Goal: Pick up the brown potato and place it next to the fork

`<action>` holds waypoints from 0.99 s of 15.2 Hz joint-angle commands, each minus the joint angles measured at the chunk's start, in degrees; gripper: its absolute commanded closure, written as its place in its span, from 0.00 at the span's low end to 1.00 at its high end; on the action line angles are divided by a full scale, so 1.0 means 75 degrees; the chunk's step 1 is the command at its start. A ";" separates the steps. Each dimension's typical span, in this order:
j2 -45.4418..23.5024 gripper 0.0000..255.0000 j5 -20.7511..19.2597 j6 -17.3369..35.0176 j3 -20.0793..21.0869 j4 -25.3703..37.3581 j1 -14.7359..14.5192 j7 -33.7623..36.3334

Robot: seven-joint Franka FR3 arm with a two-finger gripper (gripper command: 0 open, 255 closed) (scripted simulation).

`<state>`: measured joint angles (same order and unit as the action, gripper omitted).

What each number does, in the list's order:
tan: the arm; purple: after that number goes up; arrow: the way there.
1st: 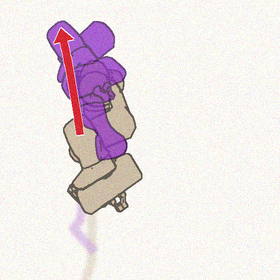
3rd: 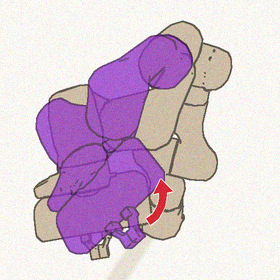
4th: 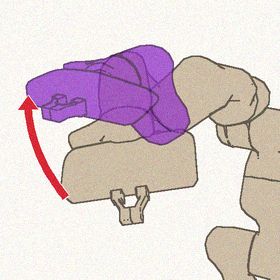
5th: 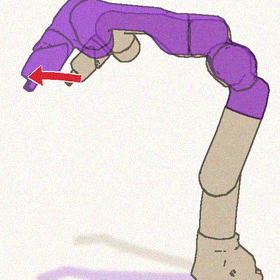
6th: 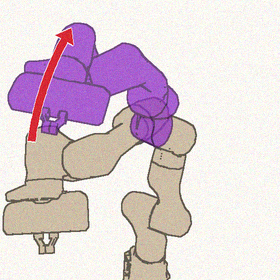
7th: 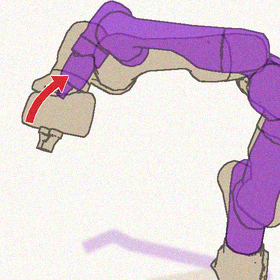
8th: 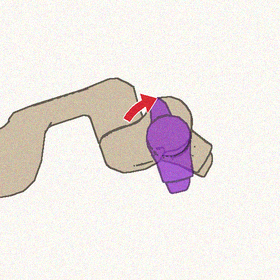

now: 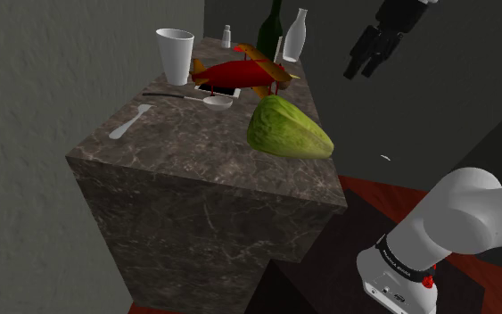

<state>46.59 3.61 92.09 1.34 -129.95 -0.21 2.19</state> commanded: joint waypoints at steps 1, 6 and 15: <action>0.0000 0.00 0.0000 0.0000 0.0000 0.0000 0.0000 0.0000; -0.0981 0.00 -0.0191 0.1258 0.0198 -0.0059 0.0321 0.0527; -0.3061 0.00 -0.0760 0.3142 0.0480 0.0485 0.0955 0.1635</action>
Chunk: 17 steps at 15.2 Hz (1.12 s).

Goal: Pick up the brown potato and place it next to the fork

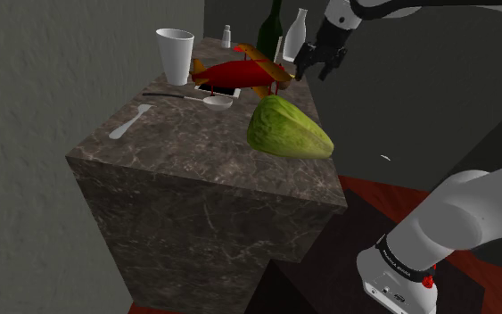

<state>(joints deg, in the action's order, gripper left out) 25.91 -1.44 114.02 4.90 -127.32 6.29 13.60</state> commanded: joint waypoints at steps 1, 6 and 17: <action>-0.0550 0.00 -0.0172 0.0389 0.0029 0.0244 0.0160 0.0251; -0.1795 0.00 -0.0664 0.1099 0.0100 0.0929 0.0489 0.0979; -0.4448 0.00 -0.1803 0.1823 -0.0120 0.3100 0.0893 0.2516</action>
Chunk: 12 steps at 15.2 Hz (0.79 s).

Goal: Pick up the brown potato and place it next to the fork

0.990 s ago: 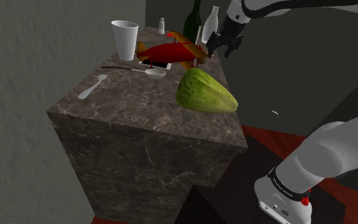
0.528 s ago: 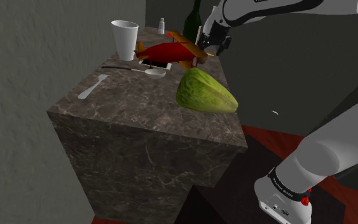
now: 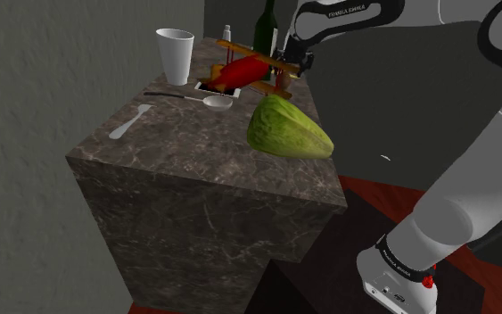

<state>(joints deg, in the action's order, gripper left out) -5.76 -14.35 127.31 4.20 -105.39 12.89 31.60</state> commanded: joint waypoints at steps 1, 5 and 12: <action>-0.0281 0.00 -0.0095 0.0131 -0.0040 0.0154 0.0017 0.0125; -0.0517 0.00 -0.0152 0.0445 -0.0079 0.0079 0.0042 0.0160; -0.0679 0.00 -0.0189 0.0642 -0.0108 0.0045 0.0053 0.0183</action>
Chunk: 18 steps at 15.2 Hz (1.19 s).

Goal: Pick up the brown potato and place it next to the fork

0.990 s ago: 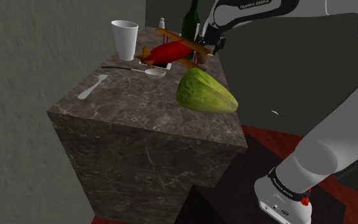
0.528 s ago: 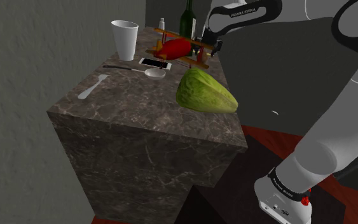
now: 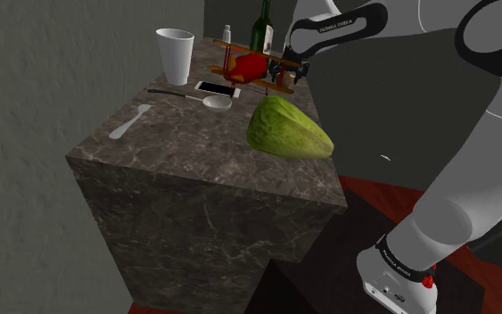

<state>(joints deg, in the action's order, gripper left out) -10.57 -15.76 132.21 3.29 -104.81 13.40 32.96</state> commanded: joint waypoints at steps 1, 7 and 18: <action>-0.0037 0.00 -0.0002 -0.0011 0.0013 -0.0032 -0.0015 0.0002; -0.0062 1.00 0.0006 -0.0045 0.0011 0.0028 -0.0015 -0.0013; 0.0097 1.00 0.0101 -0.0469 0.0035 0.0303 -0.0017 -0.0135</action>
<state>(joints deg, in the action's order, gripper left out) -10.03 -15.20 129.53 3.53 -103.20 13.24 32.24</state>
